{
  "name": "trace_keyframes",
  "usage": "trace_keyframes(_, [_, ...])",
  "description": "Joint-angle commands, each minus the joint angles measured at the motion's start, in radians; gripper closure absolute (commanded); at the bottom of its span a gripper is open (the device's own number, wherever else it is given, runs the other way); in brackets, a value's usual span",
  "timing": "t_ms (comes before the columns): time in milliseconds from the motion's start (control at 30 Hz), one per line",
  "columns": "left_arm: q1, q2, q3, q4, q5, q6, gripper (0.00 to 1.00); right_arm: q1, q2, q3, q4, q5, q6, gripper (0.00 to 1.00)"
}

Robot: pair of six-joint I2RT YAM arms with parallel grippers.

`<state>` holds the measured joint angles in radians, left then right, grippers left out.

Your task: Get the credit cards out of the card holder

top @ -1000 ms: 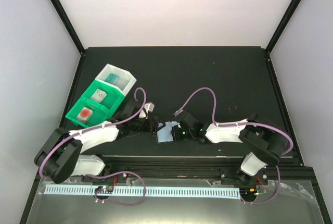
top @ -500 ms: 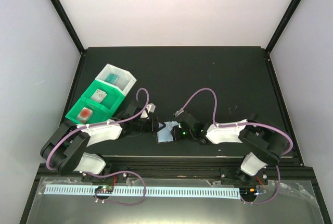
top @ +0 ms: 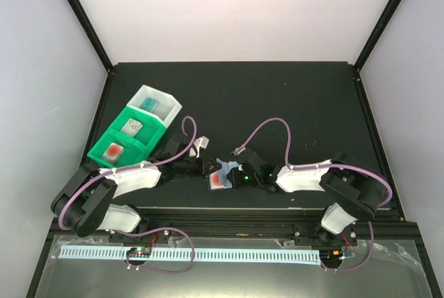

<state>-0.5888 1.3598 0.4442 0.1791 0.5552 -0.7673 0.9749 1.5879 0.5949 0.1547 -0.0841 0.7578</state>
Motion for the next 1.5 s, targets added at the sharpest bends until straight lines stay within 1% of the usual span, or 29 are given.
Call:
trace_keyframes(0, [0.003, -0.051, 0.005, 0.039, 0.044, -0.024, 0.85, 0.002, -0.025, -0.025, 0.04, -0.01, -0.013, 0.87])
trace_keyframes(67, [0.004, -0.057, 0.009, 0.029, 0.043, -0.025, 0.95, 0.003, -0.022, -0.029, 0.051, -0.016, -0.014, 0.87])
trace_keyframes(100, [0.003, -0.056, 0.012, 0.021, 0.04, -0.023, 0.98, 0.004, -0.024, -0.029, 0.053, -0.017, -0.015, 0.87])
trace_keyframes(200, [0.004, -0.045, 0.014, 0.021, 0.045, -0.025, 0.99, 0.002, -0.032, -0.033, 0.06, -0.021, -0.017, 0.86])
trace_keyframes(367, [0.003, -0.035, 0.003, 0.077, 0.08, -0.053, 0.99, 0.002, -0.072, -0.071, 0.145, -0.068, -0.02, 0.79])
trace_keyframes(433, [0.004, -0.028, 0.007, 0.085, 0.083, -0.056, 0.97, 0.003, -0.083, -0.074, 0.149, -0.069, -0.019, 0.77])
trace_keyframes(467, [0.004, -0.023, 0.01, 0.087, 0.085, -0.059, 0.96, 0.004, -0.09, -0.075, 0.141, -0.062, -0.019, 0.76])
trace_keyframes(533, [0.004, -0.009, 0.016, 0.085, 0.088, -0.057, 0.89, 0.002, -0.113, -0.077, 0.114, -0.041, -0.019, 0.73])
trace_keyframes(600, [0.003, -0.004, 0.028, 0.05, 0.075, -0.04, 0.77, 0.003, -0.137, -0.076, 0.079, -0.021, -0.03, 0.7])
trace_keyframes(667, [0.004, -0.011, 0.045, -0.029, 0.02, -0.015, 0.66, 0.003, -0.152, -0.074, 0.06, -0.016, -0.036, 0.69])
trace_keyframes(700, [0.007, -0.018, 0.051, -0.065, -0.017, -0.004, 0.63, 0.004, -0.153, -0.071, 0.056, -0.021, -0.038, 0.69])
trace_keyframes(767, [0.02, -0.03, 0.054, -0.107, -0.039, 0.009, 0.56, 0.004, -0.14, -0.056, 0.05, -0.038, -0.038, 0.68])
trace_keyframes(867, [0.051, -0.039, 0.028, -0.098, -0.032, 0.003, 0.49, 0.003, -0.089, -0.018, 0.023, -0.051, -0.04, 0.68])
trace_keyframes(1000, [0.083, -0.023, 0.0, -0.075, -0.016, 0.0, 0.45, 0.004, -0.01, 0.029, 0.009, -0.09, -0.046, 0.68])
trace_keyframes(1067, [0.091, -0.013, -0.013, -0.043, 0.006, -0.004, 0.43, 0.005, 0.014, 0.043, -0.009, -0.08, -0.045, 0.68])
trace_keyframes(1200, [0.091, 0.001, -0.013, -0.024, 0.023, 0.001, 0.4, 0.004, 0.028, 0.039, -0.055, -0.005, -0.046, 0.77])
trace_keyframes(1333, [0.091, 0.019, -0.01, -0.019, 0.023, 0.006, 0.39, 0.004, 0.046, 0.026, -0.047, 0.012, -0.04, 0.88])
trace_keyframes(1467, [0.09, 0.025, -0.012, 0.007, 0.047, 0.006, 0.38, 0.002, 0.049, 0.014, -0.043, 0.031, -0.02, 0.93])
